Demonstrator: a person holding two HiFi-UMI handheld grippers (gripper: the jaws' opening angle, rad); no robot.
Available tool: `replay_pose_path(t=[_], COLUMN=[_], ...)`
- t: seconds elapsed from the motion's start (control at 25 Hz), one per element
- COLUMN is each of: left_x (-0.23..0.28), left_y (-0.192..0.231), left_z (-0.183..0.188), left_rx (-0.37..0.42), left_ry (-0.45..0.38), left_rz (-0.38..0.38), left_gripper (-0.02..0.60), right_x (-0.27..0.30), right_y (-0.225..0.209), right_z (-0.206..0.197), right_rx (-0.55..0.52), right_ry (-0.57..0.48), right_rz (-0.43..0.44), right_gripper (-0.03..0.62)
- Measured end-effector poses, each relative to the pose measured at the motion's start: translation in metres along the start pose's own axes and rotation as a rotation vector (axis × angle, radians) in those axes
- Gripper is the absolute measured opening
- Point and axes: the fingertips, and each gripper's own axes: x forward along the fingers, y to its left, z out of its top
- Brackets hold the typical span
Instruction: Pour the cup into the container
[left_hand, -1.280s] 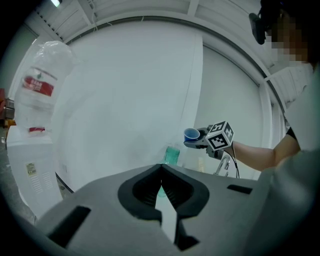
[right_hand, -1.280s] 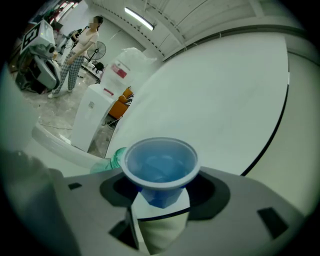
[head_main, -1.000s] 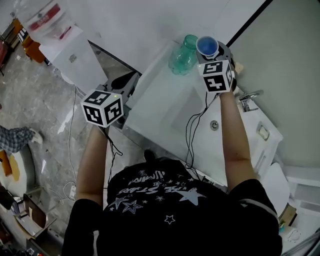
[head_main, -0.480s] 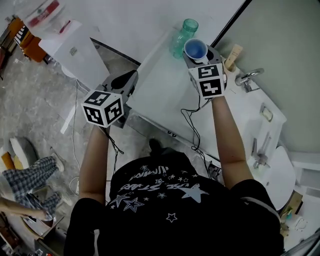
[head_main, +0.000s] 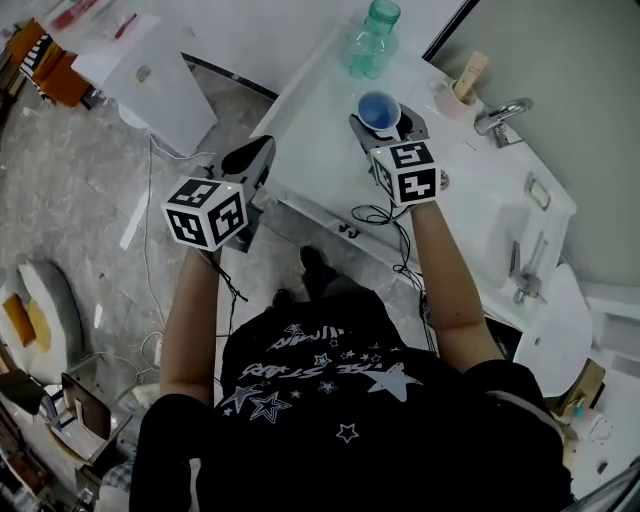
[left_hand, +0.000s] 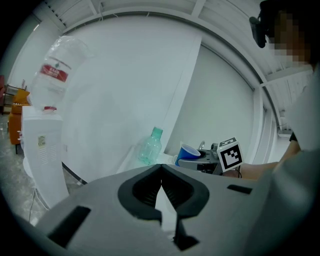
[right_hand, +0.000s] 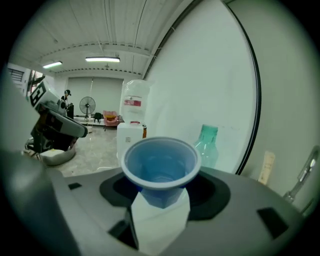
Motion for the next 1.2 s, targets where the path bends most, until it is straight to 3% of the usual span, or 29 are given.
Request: replay_pose_path(t=[0.28,0.88,1.2], left_x=[-0.016,-0.016,-0.018], left_y=[-0.003,0.004,0.003], left_z=[-0.030,-0.077,-0.094], left_rx=[-0.033,-0.113,-0.139], left_ry=[0.042,0.105,0.128], left_rz=[0.000,0.036,0.046], left_gripper=[0.012,0.012,0.012], right_x=[0.007,0.043,0.056], right_y=[0.040,0.093,0.106], right_z=[-0.043,-0.094,-0.096], right_rx=[0.034,0.032,0.003], right_ry=[0.026,0.043,0.061], right_rz=[0.069,0.248,0.318], right_gripper=[0.268,0.273,0.273])
